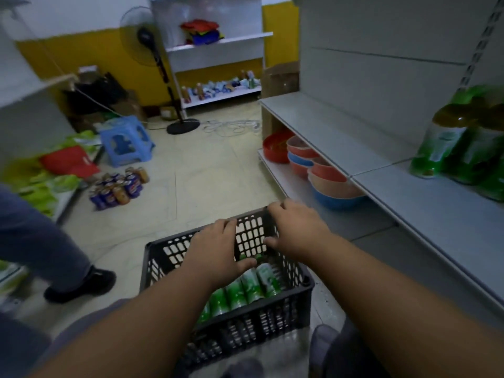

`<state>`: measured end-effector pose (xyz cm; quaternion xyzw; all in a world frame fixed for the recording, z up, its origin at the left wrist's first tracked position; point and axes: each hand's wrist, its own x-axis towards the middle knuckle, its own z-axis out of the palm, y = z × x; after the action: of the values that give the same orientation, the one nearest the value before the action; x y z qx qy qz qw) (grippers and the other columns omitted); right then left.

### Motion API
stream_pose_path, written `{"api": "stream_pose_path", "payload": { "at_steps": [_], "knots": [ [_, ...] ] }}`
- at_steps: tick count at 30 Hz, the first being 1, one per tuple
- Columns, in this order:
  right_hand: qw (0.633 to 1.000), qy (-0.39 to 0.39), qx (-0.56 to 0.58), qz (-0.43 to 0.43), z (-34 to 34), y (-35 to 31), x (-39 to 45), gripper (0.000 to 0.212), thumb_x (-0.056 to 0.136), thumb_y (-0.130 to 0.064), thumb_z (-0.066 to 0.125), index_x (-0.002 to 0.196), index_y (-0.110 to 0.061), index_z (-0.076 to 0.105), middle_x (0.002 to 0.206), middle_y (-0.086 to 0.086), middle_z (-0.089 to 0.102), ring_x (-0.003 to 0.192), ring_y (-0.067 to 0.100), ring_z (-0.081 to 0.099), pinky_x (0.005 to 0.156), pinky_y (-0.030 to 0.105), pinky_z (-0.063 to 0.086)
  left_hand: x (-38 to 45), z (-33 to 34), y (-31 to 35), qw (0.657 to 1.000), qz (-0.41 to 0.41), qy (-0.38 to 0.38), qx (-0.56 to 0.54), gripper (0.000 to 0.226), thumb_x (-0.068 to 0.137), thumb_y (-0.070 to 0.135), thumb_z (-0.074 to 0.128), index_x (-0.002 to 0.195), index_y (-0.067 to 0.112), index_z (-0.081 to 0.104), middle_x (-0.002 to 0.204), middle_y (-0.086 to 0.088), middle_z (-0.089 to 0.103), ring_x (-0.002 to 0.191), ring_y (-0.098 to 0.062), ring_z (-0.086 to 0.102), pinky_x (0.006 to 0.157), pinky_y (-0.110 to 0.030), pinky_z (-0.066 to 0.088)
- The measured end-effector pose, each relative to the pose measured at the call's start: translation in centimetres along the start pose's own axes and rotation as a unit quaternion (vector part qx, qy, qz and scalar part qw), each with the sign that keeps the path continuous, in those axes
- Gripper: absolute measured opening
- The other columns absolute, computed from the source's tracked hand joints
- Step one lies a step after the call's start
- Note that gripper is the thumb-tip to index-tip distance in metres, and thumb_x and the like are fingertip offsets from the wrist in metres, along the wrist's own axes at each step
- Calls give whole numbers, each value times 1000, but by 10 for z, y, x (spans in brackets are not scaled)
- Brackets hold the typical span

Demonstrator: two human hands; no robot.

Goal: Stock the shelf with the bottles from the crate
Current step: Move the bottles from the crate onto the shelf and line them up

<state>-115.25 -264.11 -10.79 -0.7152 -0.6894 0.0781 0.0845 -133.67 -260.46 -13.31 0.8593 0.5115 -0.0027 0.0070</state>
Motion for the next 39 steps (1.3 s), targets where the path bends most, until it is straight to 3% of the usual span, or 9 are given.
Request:
{"api": "stream_pose_path", "payload": {
  "at_steps": [8, 13, 17, 19, 21, 29, 35, 37, 39],
  "knots": [
    [993, -100, -26, -52, 102, -12, 83, 67, 86, -52, 67, 142, -25, 42, 135, 7, 51, 123, 28, 49, 100, 45, 45, 22, 105, -45, 990, -112, -48, -69, 89, 85, 79, 42, 157, 30, 21, 162, -2, 27, 146, -24, 30, 116, -47, 31],
    [979, -199, 31, -20, 196, 3, 133, 60, 87, -49, 67, 138, -26, 47, 132, 5, 51, 118, 25, 51, 96, 44, 49, 37, 187, -48, 971, -183, -70, -137, 86, 83, 75, 49, 152, 27, 30, 154, -4, 39, 138, -24, 39, 109, -43, 38],
    [966, -246, 63, 57, 262, 21, 161, 70, 86, -48, 71, 144, -23, 42, 139, 10, 48, 125, 30, 50, 102, 47, 48, 43, 238, -37, 947, -241, -120, -174, 105, 84, 81, 35, 159, 16, 0, 168, -12, -1, 154, -28, -1, 123, -48, 12],
    [959, -251, 88, 98, 283, 30, 167, 73, 85, -47, 73, 146, -22, 41, 141, 13, 47, 127, 33, 49, 104, 46, 47, 44, 245, -34, 949, -235, -127, -166, 109, 84, 84, 22, 157, 13, -17, 164, -14, -23, 151, -27, -22, 123, -48, 0],
    [949, -264, 106, 135, 304, 40, 172, 74, 84, -47, 73, 145, -19, 42, 142, 14, 46, 127, 34, 50, 104, 44, 46, 42, 247, -32, 954, -222, -121, -159, 110, 82, 85, 12, 154, 10, -22, 160, -15, -31, 148, -27, -29, 123, -47, -5],
    [905, -305, 157, 251, 356, 58, 189, 88, 83, -43, 77, 151, -14, 30, 143, 18, 46, 124, 36, 53, 99, 49, 51, 36, 248, -33, 969, -166, -112, -144, 108, 86, 80, 19, 157, 3, -7, 164, -19, -16, 152, -28, -18, 124, -44, -4],
    [867, -301, 231, 324, 390, 59, 198, 96, 83, -25, 79, 155, -20, 17, 140, 17, 50, 124, 39, 54, 102, 49, 48, 37, 246, -35, 971, -153, -109, -145, 107, 88, 78, 19, 157, 1, -6, 164, -20, -15, 152, -29, -17, 123, -44, -4],
    [861, -299, 236, 337, 396, 63, 198, 90, 82, -22, 81, 151, -17, 24, 138, 16, 52, 123, 37, 54, 98, 46, 49, 38, 246, -34, 972, -146, -105, -149, 106, 88, 78, 20, 157, 0, -4, 164, -21, -12, 153, -29, -14, 124, -45, -2],
    [858, -301, 236, 344, 398, 68, 197, 71, 80, -21, 83, 137, -10, 43, 130, 16, 57, 115, 34, 59, 84, 41, 50, 38, 247, -35, 971, -147, -107, -152, 106, 88, 78, 20, 157, 0, -5, 164, -20, -14, 152, -29, -16, 124, -44, -3]
  ]
}}
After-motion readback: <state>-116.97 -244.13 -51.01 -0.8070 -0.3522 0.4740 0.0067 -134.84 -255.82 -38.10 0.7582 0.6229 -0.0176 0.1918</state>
